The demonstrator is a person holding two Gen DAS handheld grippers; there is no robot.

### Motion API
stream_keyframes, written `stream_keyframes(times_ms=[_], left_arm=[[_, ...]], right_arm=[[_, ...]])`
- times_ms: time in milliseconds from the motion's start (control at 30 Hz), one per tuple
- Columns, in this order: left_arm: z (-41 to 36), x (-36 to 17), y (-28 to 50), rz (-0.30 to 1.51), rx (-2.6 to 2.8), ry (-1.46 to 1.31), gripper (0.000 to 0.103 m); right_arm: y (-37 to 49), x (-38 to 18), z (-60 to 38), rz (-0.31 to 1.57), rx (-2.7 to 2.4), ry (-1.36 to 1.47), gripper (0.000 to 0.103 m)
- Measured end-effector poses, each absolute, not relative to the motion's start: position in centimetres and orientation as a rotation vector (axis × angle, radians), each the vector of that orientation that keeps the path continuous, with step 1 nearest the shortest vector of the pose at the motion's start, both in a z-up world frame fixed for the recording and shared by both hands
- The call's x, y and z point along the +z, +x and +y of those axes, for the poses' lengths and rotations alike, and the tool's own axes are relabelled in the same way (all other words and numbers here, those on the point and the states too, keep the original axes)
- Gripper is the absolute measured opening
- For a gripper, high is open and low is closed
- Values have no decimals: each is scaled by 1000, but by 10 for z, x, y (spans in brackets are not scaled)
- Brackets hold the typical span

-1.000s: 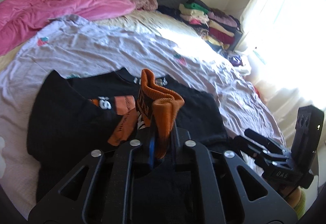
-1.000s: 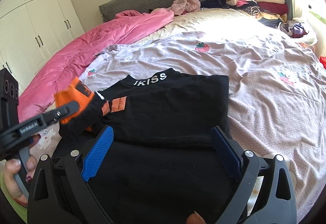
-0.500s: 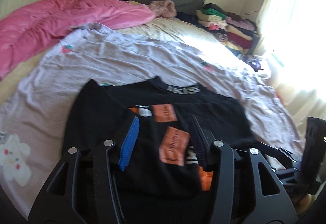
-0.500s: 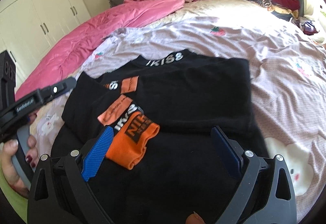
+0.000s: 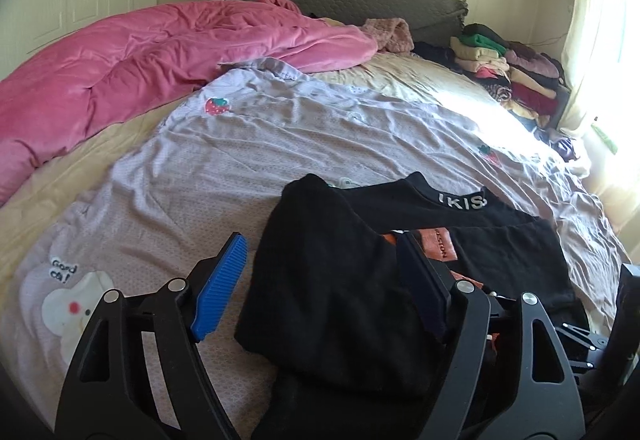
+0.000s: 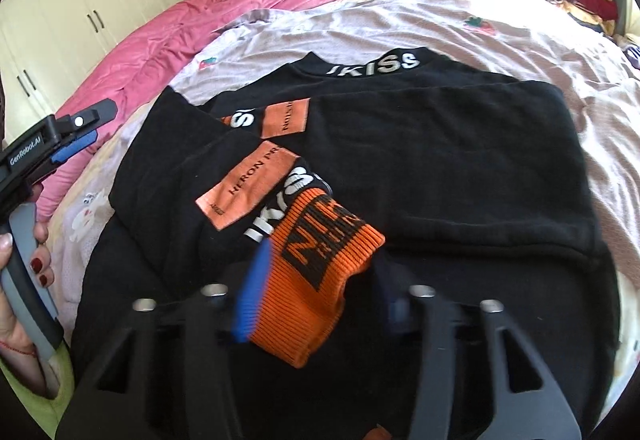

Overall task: Fold small clothes
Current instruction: 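Grasp the folded orange cuff with the right gripper and straighten it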

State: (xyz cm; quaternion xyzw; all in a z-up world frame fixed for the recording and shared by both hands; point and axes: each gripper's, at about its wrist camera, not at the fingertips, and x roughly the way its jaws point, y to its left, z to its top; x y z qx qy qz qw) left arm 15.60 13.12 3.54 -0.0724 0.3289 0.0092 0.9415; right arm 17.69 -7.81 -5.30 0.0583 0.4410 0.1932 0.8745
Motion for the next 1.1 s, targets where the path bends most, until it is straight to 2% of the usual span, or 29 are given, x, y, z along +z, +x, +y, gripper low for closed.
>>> stream_keyframes(times_ms=[33, 67, 533, 767, 867, 1000, 1100], left_arm=[[134, 36, 156, 668, 21, -152, 70], [136, 36, 156, 665, 22, -160, 70], [134, 36, 157, 670, 30, -154, 70], [113, 31, 166, 720, -18, -120, 70], [94, 27, 176, 755, -76, -98, 64], [70, 8, 195, 835, -129, -75, 46], [59, -10, 206, 888, -138, -38, 46]], right_arm=[[177, -53, -77, 917, 423, 122, 13], [178, -52, -76, 912, 441, 126, 12], [197, 24, -128, 722, 377, 71, 11], [212, 24, -169, 732, 290, 69, 11], [219, 16, -175, 755, 278, 75, 11], [222, 8, -173, 766, 266, 55, 11], [223, 4, -170, 767, 251, 34, 11]])
